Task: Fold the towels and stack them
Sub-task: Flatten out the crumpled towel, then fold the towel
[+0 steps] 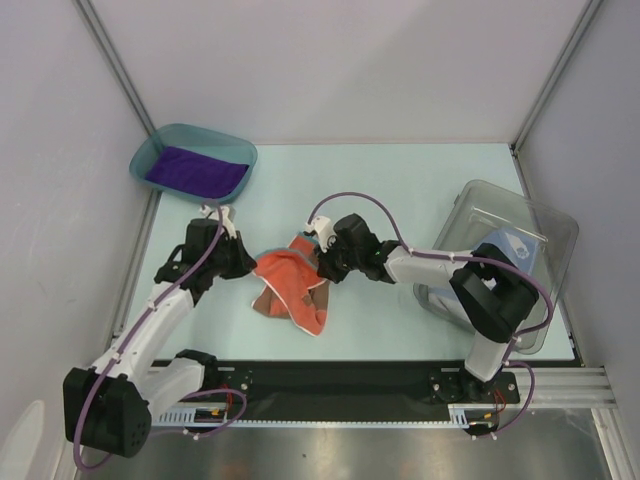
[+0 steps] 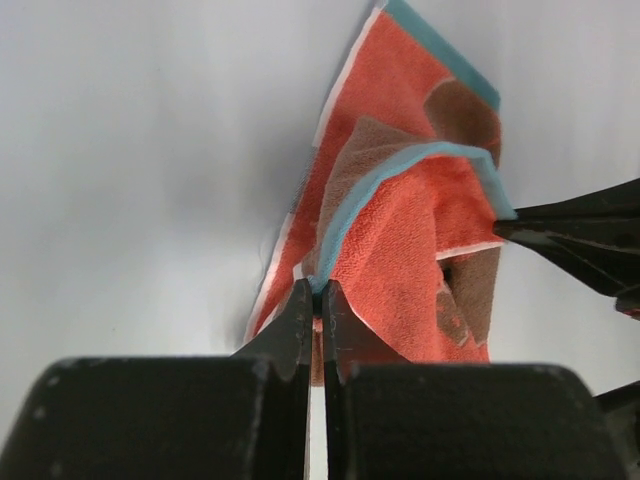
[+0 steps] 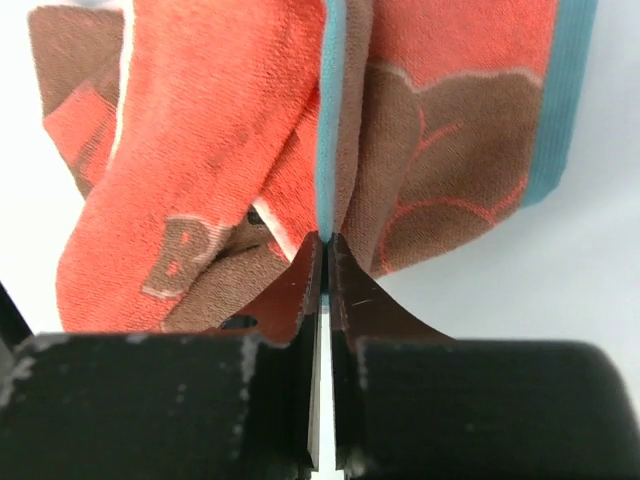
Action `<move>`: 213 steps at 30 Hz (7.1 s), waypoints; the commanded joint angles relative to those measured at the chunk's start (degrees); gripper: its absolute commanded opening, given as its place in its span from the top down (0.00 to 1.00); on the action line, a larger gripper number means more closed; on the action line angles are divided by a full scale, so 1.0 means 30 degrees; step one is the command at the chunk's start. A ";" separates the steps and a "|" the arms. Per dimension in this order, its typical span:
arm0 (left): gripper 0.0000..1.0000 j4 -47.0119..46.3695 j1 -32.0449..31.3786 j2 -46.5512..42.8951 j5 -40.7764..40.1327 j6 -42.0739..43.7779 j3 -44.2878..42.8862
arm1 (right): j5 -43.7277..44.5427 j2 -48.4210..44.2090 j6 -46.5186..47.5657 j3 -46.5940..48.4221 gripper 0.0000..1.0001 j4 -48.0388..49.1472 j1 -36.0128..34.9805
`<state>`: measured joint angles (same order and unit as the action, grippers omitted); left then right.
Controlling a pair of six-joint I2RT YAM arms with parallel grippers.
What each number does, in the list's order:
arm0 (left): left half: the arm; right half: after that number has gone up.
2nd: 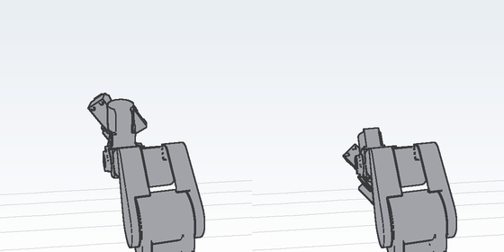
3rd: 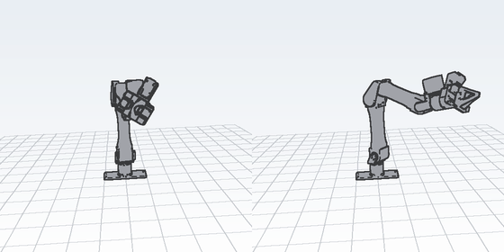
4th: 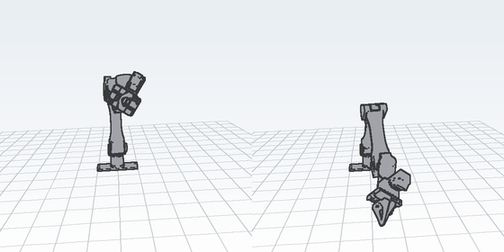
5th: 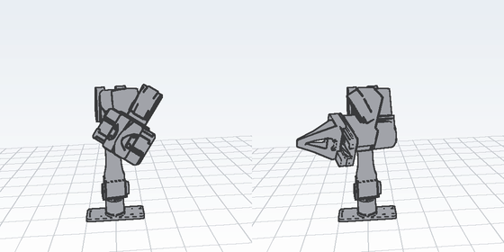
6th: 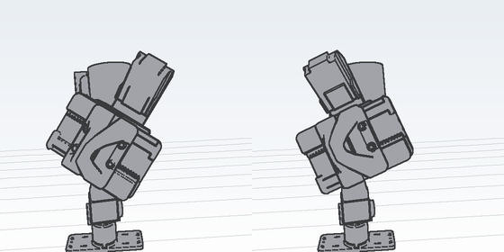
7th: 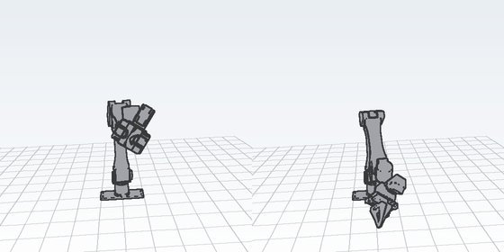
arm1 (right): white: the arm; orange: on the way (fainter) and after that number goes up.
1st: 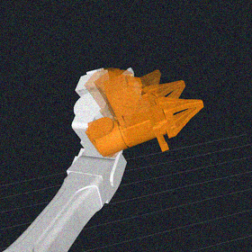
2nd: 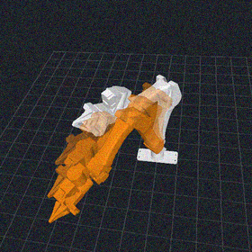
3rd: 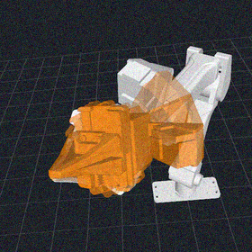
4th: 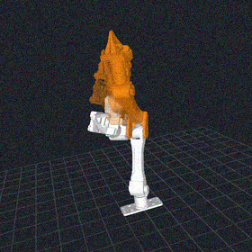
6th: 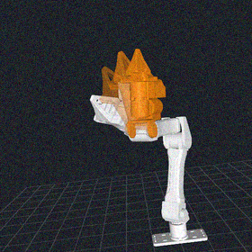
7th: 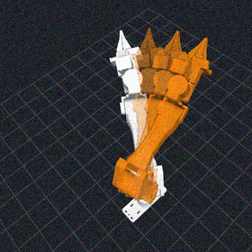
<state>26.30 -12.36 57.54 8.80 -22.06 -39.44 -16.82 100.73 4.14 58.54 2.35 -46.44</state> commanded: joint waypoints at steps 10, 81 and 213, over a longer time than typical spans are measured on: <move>1.00 -0.1444 0.0136 -0.3063 0.4009 0.1173 -0.6272 | 0.8027 -1.0384 0.1106 0.2044 1.00 -0.4997 -0.0897; 0.99 -0.5957 -0.0449 1.2317 0.4834 0.7296 -0.9738 | -0.1455 -0.0025 0.6913 0.6183 1.00 -0.5854 0.8889; 0.57 -0.4639 -0.1681 2.0750 0.1112 0.0119 -1.5738 | 0.5606 0.7290 -0.3373 1.1217 0.88 -0.6847 0.8417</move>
<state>11.70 -18.59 118.89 14.50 -23.29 -83.53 -0.67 120.70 -7.66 88.40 -18.96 -22.35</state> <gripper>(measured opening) 0.429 0.125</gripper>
